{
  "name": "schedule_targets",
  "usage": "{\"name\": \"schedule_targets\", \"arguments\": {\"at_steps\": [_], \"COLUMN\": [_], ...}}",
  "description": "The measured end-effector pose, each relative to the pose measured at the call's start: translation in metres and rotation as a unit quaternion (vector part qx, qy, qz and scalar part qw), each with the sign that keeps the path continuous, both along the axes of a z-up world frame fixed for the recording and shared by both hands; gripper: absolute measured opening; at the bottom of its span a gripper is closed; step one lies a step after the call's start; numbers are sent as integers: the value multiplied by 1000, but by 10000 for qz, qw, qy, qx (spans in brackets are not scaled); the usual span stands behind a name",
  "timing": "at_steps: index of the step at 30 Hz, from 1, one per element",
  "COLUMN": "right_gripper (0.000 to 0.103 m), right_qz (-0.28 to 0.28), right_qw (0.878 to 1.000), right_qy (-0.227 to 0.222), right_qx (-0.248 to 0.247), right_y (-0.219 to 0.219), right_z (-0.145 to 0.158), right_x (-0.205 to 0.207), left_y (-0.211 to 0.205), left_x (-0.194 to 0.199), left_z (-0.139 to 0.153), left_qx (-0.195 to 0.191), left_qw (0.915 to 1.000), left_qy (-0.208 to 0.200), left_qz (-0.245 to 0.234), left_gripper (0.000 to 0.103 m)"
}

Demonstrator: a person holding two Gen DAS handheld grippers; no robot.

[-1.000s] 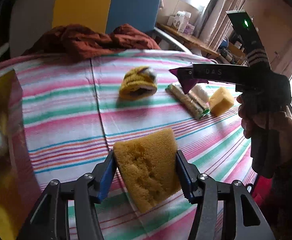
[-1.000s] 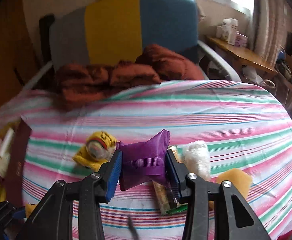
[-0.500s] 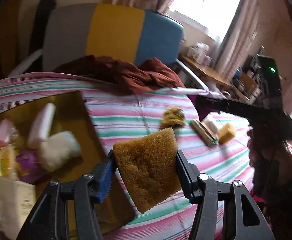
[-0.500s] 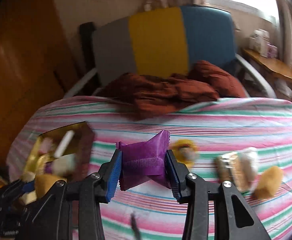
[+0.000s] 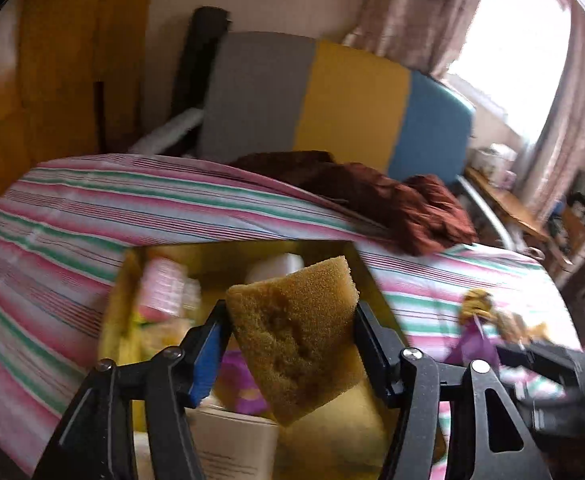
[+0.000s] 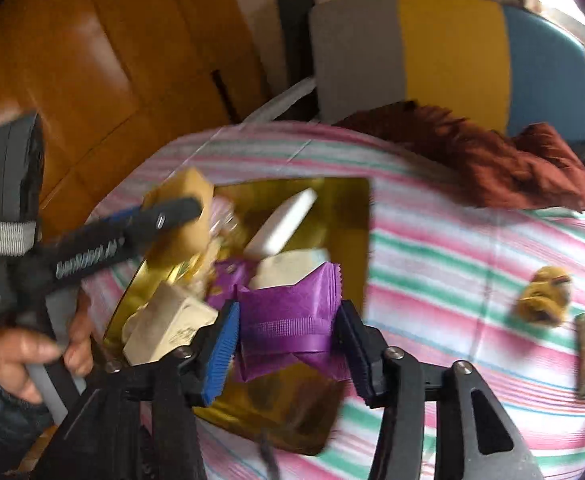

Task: Organize objects
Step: 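Carry the sponge and purple candy over the gold tray and release them, then withdraw both tools from the tray toward the remaining items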

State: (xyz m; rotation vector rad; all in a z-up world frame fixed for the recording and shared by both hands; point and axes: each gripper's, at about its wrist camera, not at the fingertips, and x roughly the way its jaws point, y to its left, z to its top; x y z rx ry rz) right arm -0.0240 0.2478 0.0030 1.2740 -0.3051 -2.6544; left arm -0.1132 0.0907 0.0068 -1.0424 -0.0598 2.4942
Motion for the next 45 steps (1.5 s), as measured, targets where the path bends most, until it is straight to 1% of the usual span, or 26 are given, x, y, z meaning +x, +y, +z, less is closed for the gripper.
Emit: {"name": "schedule_targets", "arguments": {"at_steps": [2,5,7,11,15,19,26,29,34,39,42,45], "right_gripper": [52,54,55,56,60,60,62,65,65,66,70,70], "right_qz": [113,175,169,68,-119,-217,-374,-474,-619,-799,-911,-1028], "right_qw": [9999,9997,9997,9996,9995,9991,9980,9972,9954,9931,9923,9915], "right_qy": [-50,-119,-135,-128,-15,80,202,253,304,258,208,190], "right_qx": [32,88,141,221,279,350,460,522,664,818,817,779], "right_y": [-16,-28,-31,-33,-33,-33,-30,-27,-22,-16,-10,-2], "right_z": [-6,-12,-14,-15,-9,-3,5,7,8,3,0,-1], "right_x": [-2,-3,-4,-1,8,13,25,30,36,38,39,41], "left_y": [-11,-27,-35,-44,-46,-42,-36,-32,-26,-21,-18,-13], "left_x": [-6,-4,0,18,37,51,67,74,81,87,89,92], "left_z": [-1,0,1,6,17,25,30,30,26,19,16,15], "left_qx": [-6,21,25,-11,-41,-100,-35,-61,-150,-262,-340,-390], "left_qw": [9999,9993,9991,9981,9965,9958,9963,9964,9967,9970,9969,9966], "left_qy": [-29,57,103,315,593,793,824,822,792,730,709,727], "left_qz": [148,362,420,523,584,455,237,172,86,35,6,-53], "left_gripper": [66,75,75,80,84,84,85,85,87,87,87,87]}}
